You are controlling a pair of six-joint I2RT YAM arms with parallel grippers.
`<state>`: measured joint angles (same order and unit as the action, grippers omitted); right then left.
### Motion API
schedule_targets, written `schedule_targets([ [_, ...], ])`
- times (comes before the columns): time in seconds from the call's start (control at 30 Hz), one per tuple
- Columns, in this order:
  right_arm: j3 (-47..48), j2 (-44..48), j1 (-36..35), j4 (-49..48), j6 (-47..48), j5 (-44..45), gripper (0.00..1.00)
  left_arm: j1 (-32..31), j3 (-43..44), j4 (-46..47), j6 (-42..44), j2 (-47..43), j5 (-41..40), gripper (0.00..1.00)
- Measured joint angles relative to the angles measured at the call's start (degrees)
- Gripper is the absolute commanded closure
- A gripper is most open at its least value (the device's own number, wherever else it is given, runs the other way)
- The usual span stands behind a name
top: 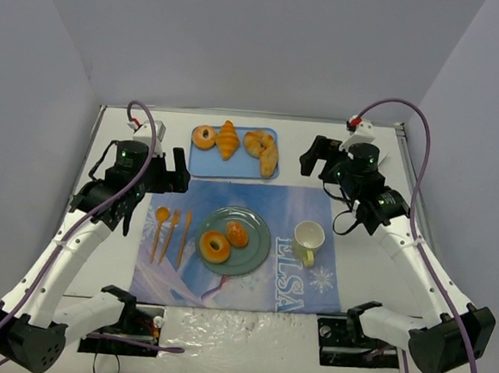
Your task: Place the bread
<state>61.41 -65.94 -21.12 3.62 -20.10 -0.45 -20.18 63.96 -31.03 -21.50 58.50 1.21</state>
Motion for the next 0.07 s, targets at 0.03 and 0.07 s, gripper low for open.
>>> schedule_targets([
  [0.03, -0.7, 0.6, 0.0, 0.1, 0.0, -0.1, 0.0, 0.0, 0.0, 0.0, 0.0, 0.0, 0.0, 0.03],
  [0.07, -1.0, 0.7, 0.0, 0.2, 0.0, -0.3, 0.0, 0.0, 0.0, 0.0, 0.0, 0.0, 0.0, 0.03],
])
